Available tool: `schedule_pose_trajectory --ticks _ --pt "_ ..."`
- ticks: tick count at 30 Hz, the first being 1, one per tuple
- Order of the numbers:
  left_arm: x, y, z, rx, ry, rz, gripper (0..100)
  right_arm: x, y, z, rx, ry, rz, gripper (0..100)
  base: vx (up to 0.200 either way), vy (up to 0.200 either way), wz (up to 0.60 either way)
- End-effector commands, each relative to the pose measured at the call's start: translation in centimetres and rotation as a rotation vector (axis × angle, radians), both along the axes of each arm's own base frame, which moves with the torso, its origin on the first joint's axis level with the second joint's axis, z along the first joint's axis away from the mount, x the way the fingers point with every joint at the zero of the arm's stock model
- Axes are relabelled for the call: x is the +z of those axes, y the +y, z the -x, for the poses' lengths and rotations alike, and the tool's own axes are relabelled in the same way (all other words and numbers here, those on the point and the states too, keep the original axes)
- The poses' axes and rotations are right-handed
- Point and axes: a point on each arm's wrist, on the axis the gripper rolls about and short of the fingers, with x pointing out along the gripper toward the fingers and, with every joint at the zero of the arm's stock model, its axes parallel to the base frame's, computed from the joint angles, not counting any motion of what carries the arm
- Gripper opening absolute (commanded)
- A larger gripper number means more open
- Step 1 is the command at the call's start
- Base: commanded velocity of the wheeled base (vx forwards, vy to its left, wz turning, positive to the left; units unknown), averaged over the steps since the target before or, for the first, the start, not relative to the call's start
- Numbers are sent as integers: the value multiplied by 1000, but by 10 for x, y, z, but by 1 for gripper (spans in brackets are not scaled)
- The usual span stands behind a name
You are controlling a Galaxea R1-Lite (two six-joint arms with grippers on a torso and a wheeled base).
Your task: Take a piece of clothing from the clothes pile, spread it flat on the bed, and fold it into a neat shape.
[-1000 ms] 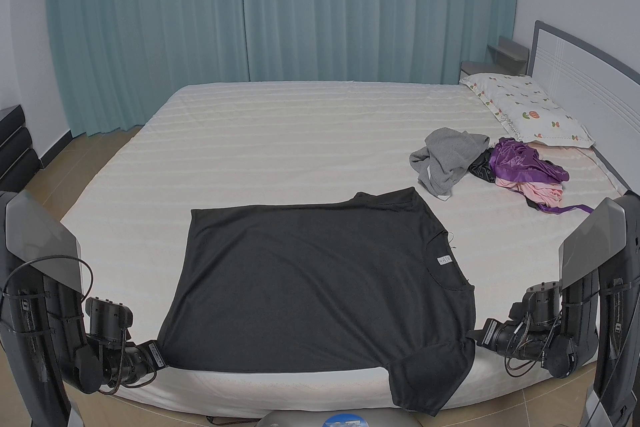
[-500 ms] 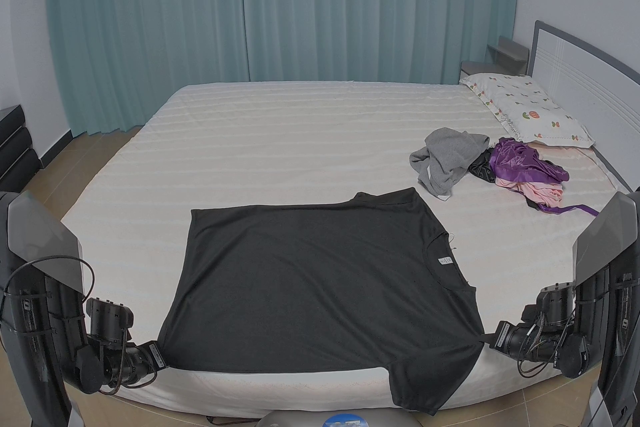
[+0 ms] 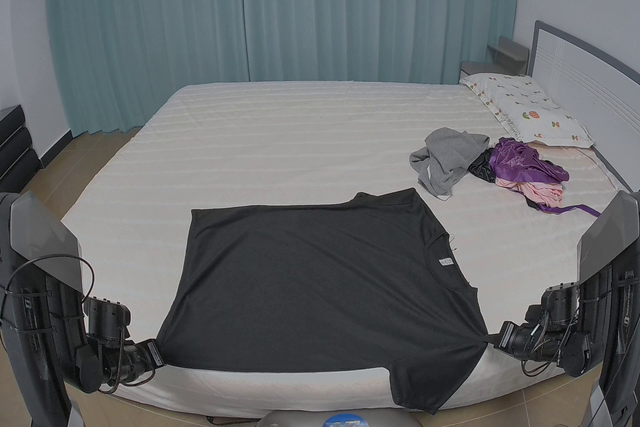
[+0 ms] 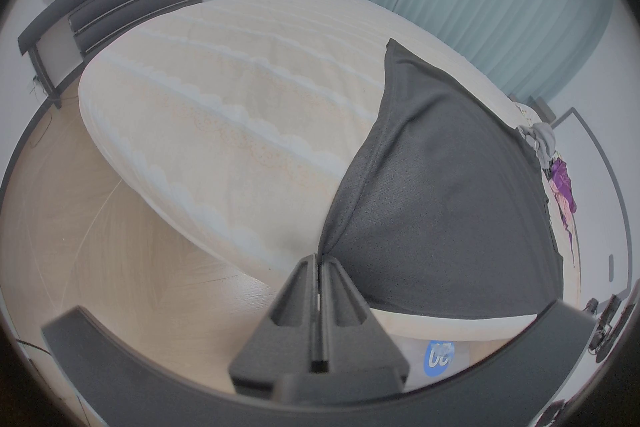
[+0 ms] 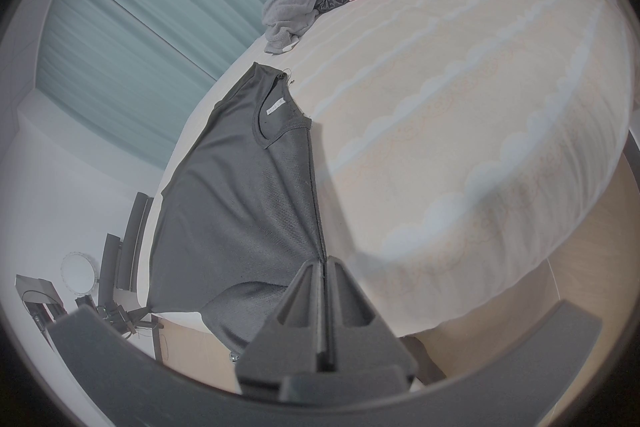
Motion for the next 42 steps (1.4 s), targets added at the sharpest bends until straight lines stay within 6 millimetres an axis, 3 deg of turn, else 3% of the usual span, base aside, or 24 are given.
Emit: schedule_pose_trajectory --ticks 1,18,19,28,32,42 --pt "0 4 4 6 20 -10 0 -1 1 -1 8 -5 -3 0 0 0 0" --pt "-6 3 6 -24 57 -22 0 -6 7 -3 36 -1 -7 0 0 0 0" --pt "-6 3 5 -26 53 -17 100 -6 7 -3 38 0 -9 100 0 0 0" --pt "-3 8 1 -57 9 81 100 0 6 -2 56 -8 -68 100 0 0 0" --pt "0 11 0 -181 -56 163 100 2 5 -2 46 -10 -83 100 0 0 0" --pt "-5 5 0 -309 -49 128 100 2 6 -2 45 -9 -87 100 0 0 0"
